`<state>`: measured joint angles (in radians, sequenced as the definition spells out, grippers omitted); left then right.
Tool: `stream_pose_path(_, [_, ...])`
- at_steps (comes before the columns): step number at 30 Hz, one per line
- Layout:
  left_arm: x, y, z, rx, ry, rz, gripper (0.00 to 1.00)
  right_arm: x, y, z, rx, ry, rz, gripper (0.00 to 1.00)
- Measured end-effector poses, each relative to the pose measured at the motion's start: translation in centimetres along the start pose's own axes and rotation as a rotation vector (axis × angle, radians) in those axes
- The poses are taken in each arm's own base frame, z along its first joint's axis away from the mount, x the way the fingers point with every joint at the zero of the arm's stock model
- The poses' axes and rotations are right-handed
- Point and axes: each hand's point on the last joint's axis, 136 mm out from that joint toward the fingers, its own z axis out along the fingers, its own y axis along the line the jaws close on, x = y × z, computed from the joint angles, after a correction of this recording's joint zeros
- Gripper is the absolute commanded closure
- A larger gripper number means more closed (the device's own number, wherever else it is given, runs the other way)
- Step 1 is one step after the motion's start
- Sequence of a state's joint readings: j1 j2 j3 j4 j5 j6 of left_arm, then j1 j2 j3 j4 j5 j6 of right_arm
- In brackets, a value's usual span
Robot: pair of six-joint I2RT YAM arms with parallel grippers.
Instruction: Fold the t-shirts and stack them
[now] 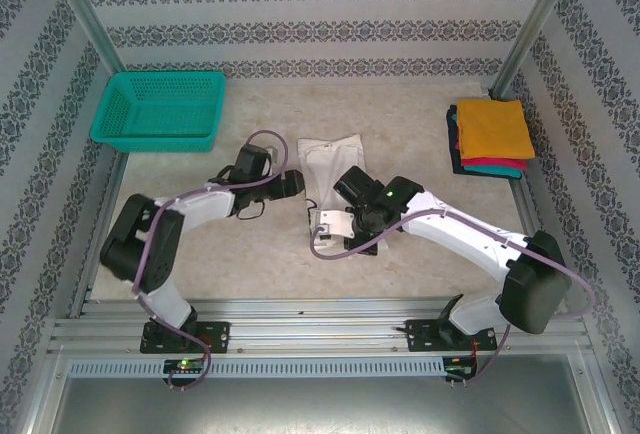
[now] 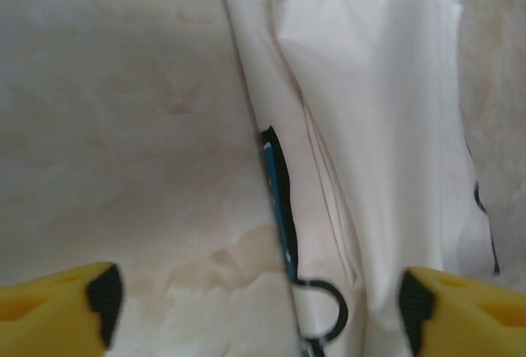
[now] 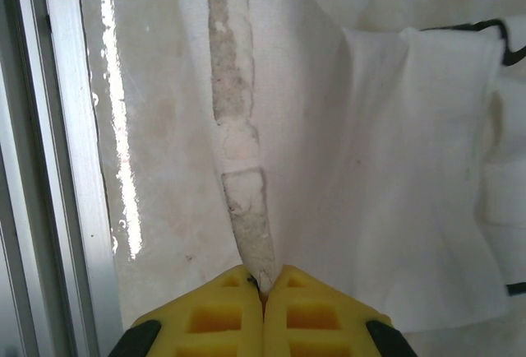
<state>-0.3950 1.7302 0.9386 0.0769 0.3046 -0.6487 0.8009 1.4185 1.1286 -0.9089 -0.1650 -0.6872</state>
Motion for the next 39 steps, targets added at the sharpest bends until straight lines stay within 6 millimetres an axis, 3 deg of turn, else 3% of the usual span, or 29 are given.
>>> stream_pose_path(5, [0.1, 0.1, 4.4, 0.009, 0.068, -0.227, 0.47, -0.5, -0.7, -0.7, 0.020, -0.013, -0.014, 1.00])
stream_pose_path(8, [-1.1, -0.9, 5.4, 0.058, 0.065, -0.305, 0.60, -0.4, -1.1, -0.6, 0.022, -0.007, -0.010, 1.00])
stream_pose_path(11, [-0.8, -1.3, 6.7, 0.079, 0.085, -0.340, 0.73, -0.2, -1.3, -0.5, 0.022, -0.003, -0.005, 1.00])
stream_pose_path(14, [-0.9, -1.6, 6.9, 0.092, 0.092, -0.358, 0.80, -0.2, -1.3, -0.5, 0.020, -0.001, -0.006, 1.00])
stream_pose_path(18, [-0.6, -1.6, 7.2, 0.098, 0.110, -0.374, 1.00, -0.1, -1.4, -0.3, 0.016, 0.005, -0.008, 1.00])
stream_pose_path(27, [-0.1, -1.4, 7.3, 0.101, 0.123, -0.351, 1.00, -0.7, -1.4, -1.2, -0.001, -0.004, -0.015, 1.00])
stream_pose_path(33, [2.3, -1.4, 6.0, 0.120, 0.170, -0.282, 1.00, -0.9, -1.4, -2.4, -0.006, 0.001, -0.036, 1.00])
stream_pose_path(36, [3.3, -1.5, 5.6, 0.139, 0.192, -0.264, 1.00, -1.7, -2.9, -3.3, 0.016, -0.002, -0.054, 1.00])
stream_pose_path(39, [3.9, -1.5, 5.3, 0.153, 0.202, -0.246, 1.00, -2.7, -5.6, -4.0, 0.063, -0.009, -0.060, 1.00])
